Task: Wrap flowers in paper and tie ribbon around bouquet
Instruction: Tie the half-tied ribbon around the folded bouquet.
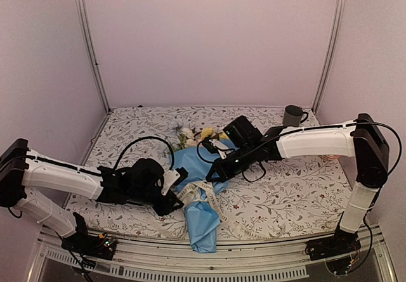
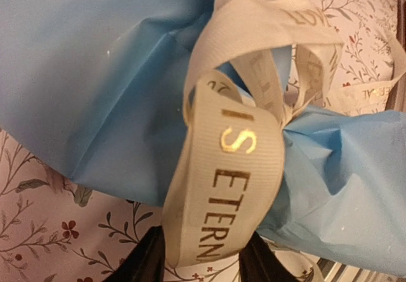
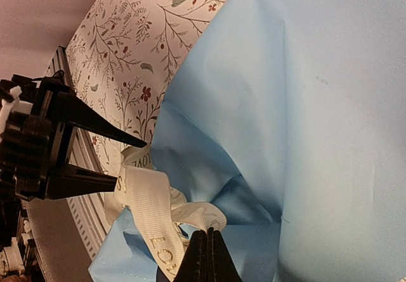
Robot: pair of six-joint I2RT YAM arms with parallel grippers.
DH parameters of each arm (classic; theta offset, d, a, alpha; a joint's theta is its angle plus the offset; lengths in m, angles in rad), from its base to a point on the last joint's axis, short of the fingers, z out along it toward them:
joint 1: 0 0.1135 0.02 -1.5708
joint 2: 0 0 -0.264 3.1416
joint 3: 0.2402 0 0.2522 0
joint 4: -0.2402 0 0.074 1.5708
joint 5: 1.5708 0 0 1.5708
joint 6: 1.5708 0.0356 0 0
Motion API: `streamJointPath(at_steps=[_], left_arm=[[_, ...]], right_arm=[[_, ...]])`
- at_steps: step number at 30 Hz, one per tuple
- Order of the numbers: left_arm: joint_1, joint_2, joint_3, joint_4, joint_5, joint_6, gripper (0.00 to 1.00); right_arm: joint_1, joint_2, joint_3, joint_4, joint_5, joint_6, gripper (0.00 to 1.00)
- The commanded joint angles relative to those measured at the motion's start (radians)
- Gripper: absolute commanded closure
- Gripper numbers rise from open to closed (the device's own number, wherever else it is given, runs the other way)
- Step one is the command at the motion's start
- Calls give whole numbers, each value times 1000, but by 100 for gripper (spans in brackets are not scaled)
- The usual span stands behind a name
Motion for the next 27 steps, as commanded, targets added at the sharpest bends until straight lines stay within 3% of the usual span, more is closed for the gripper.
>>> streamJointPath(at_steps=[1,6,19,27], left_arm=[[13,9,2,22,14,4,77],[12,-9,6,7,24,-3,98],[18,-65,-4,-46,-9,-51,100],[88,-62,-57,-41,-24,-163,100]], right_arm=[[-3,-39,-17,14,0,12,100],[-3,-37,-16,18,6,12,100],[-3,-84,-31,17,48,31,100],[-3,-203,-189,54,17,105,100]])
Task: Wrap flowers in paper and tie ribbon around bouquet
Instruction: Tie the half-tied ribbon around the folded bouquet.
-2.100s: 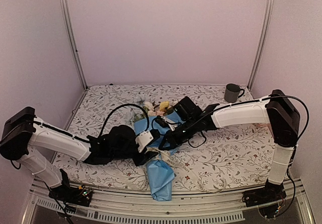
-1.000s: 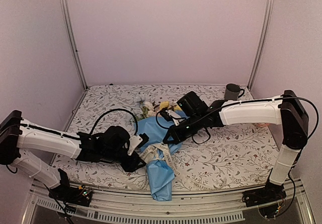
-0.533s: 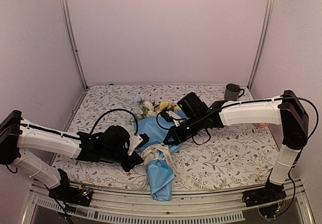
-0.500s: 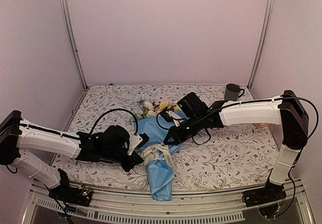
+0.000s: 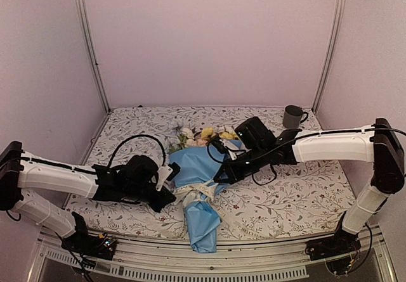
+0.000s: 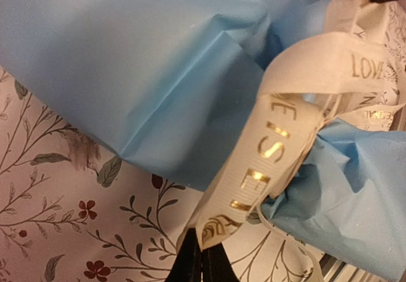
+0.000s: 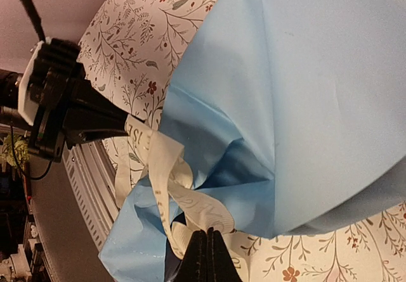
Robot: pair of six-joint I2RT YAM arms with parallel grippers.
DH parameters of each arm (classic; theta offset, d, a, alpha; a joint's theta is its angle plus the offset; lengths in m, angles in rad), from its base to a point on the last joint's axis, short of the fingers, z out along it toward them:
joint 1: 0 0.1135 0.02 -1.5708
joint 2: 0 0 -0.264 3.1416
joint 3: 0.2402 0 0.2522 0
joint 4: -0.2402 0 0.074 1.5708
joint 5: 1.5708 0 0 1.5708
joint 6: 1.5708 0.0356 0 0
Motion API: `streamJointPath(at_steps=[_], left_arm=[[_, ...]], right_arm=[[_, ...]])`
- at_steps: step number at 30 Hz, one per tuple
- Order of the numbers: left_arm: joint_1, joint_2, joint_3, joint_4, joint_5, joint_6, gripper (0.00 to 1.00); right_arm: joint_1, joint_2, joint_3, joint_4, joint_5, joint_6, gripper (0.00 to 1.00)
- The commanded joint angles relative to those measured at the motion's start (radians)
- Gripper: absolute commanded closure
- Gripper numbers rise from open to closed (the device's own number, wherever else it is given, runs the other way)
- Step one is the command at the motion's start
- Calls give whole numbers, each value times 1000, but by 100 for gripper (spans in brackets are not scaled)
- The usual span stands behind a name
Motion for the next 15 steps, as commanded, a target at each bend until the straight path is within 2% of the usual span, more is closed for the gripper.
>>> streamJointPath(at_steps=[1,9,15], left_arm=[[56,-10,-50,-6,-23,-81,100],[123,29,-78,38,7,-123,100],[148,51,-115,70,18,-154,100]], right_arm=[[-3,-85,-98,46,-17,66,100],[-6,-158,-266,75,-15,118,100],[-72,-173,-382,95,1,148,100]])
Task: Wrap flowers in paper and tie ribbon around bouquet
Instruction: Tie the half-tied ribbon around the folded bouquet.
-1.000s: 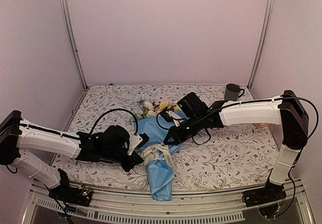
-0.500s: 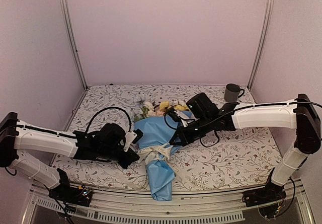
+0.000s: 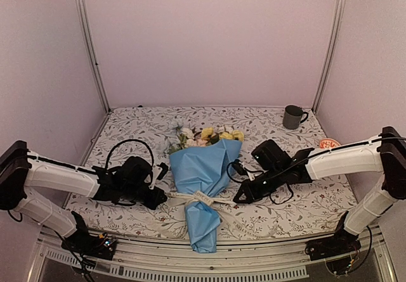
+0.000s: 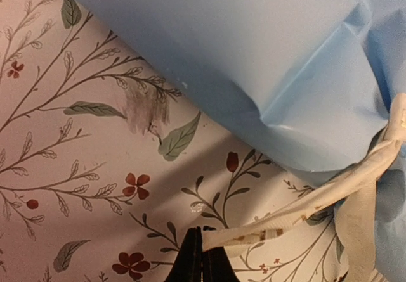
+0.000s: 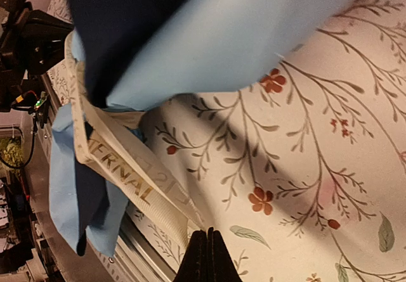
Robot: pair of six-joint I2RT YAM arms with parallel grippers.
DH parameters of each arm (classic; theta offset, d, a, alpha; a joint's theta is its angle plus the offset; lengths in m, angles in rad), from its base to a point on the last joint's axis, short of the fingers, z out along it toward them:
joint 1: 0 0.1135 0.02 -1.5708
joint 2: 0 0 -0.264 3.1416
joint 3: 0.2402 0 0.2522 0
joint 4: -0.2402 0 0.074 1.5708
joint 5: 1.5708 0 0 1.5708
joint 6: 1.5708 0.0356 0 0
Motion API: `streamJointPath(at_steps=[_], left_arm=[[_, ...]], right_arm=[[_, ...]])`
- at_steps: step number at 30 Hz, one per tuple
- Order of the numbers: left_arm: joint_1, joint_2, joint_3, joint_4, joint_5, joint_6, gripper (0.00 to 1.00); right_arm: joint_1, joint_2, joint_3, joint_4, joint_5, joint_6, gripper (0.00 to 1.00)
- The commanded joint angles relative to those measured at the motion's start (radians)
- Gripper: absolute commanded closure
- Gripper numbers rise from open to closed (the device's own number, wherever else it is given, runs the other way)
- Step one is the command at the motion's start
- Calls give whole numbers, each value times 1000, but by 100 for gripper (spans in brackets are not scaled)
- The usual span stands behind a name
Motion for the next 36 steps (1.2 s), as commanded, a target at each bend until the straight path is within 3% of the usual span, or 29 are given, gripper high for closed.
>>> streamJointPath(at_steps=[1,13,36], left_arm=[[34,22,-43,31,10,-39,100],[60,-15,-92,30,8,-54,100],[91,-25,-124,28,4,-58,100]], right_arm=[[-72,-42,-80,30,12,42,100],[-265,-13,-240,90,33,33,100],[-461,-49,-341,117,-7,28,100]])
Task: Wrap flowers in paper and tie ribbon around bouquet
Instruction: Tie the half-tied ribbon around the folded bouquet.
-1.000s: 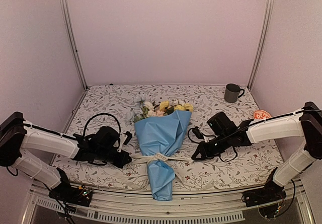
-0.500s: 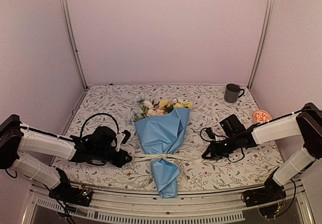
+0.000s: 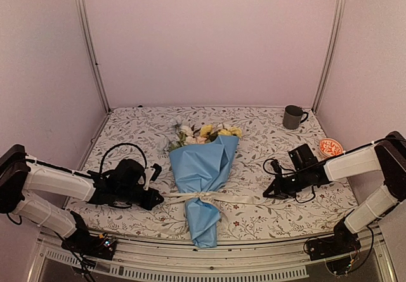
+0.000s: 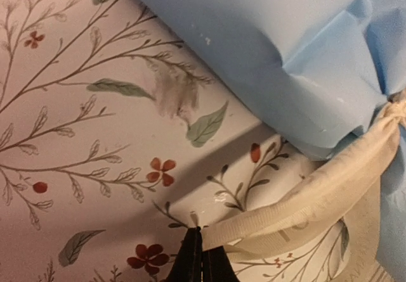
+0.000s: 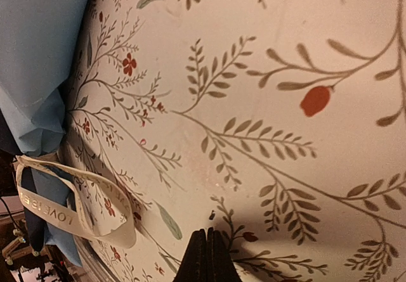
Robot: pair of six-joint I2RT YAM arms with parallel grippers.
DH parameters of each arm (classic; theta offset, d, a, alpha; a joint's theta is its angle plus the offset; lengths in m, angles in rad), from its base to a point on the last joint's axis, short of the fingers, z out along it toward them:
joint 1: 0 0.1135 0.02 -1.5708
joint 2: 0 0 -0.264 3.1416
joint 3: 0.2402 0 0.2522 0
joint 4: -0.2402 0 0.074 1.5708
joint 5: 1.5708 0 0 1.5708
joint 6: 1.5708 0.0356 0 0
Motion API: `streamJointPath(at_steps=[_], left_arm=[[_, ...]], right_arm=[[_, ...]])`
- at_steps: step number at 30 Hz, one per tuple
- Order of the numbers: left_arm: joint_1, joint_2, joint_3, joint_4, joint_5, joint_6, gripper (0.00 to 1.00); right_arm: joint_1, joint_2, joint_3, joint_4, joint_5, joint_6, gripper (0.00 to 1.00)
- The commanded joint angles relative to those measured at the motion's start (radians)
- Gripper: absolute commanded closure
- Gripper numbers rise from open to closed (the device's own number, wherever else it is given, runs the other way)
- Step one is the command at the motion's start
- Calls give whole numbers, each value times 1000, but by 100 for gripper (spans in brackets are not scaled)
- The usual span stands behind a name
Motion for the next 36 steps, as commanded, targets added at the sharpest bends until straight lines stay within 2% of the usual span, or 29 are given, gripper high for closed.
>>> streamJointPath(at_steps=[1,5,11,15,20,25,30,32,33,36], left_arm=[[37,10,-27,-84,-53,-10,100],[41,9,-28,-81,-50,-8,100],[38,0,-19,-59,-14,19,100],[37,-10,-13,-61,-16,25,100],[37,-14,-17,-60,-14,24,100],[36,-23,-25,-62,-13,22,100],[36,-36,-26,-62,-25,18,100],[35,-41,-26,-63,-31,15,100],[36,-43,-26,-64,-32,13,100],[35,-47,-27,-63,-30,8,100]], right_arm=[[-47,0,-33,-59,89,-8,100],[-58,2,-42,-44,72,-10,100],[-28,-44,-3,-8,-51,-43,99],[75,-57,67,-15,-35,-95,71],[208,8,162,-55,66,-137,46],[286,84,181,-52,62,-164,27],[370,142,197,-61,99,-189,27],[385,160,207,-82,143,-190,33],[385,169,209,-88,153,-187,41],[386,170,207,-90,157,-176,77]])
